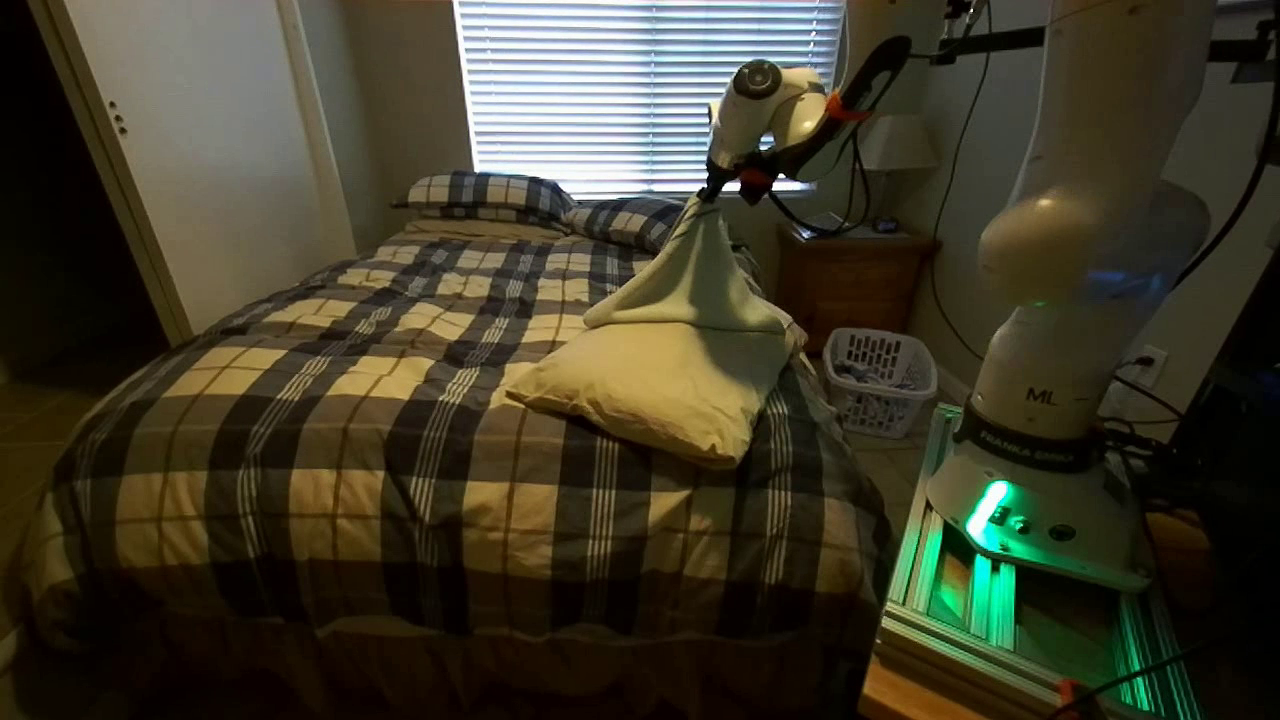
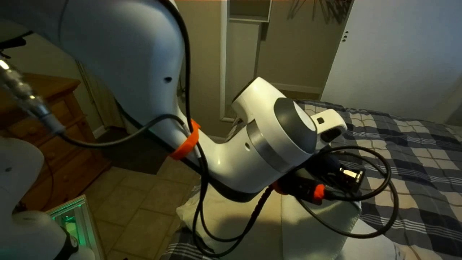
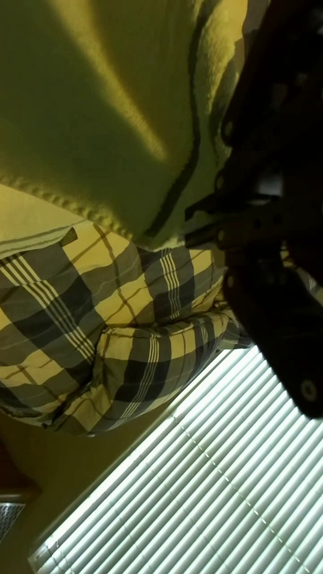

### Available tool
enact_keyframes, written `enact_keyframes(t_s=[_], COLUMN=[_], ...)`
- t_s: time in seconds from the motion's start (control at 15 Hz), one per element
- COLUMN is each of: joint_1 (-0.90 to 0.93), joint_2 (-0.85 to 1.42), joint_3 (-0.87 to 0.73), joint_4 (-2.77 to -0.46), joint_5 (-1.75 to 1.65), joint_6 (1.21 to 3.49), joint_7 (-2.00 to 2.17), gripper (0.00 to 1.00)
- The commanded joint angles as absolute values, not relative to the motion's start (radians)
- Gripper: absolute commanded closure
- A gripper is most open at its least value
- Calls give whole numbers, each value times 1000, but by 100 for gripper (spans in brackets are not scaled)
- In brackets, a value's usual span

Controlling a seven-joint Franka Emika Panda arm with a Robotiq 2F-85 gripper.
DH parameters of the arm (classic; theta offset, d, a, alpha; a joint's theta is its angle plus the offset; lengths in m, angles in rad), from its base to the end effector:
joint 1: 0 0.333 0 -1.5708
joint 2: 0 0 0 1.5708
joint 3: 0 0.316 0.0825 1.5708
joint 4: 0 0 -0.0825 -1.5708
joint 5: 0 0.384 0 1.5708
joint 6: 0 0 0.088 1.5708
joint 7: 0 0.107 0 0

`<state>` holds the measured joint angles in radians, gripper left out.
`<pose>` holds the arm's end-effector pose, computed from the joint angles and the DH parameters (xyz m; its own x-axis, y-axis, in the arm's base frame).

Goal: Fold the towel

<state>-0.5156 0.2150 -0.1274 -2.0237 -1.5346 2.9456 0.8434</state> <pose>0.5193 -0.3036 0.3765 0.8448 0.1673 0.5082 -0.2174 -0.7606 0.6117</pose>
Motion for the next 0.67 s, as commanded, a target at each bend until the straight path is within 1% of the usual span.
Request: enact_keyframes(t_s=[0.0,0.47,0.53,0.6], joint_1=[-516,-516,-516,-519], joint_2=[226,236,236,247], joint_3=[-127,-127,-127,-131], joint_4=[-2014,-2006,-2006,-1983], joint_5=[-1534,-1534,-1534,-1534], joint_6=[2947,2950,2950,2946], joint_7=[843,843,843,839], gripper=[92,92,98,98])
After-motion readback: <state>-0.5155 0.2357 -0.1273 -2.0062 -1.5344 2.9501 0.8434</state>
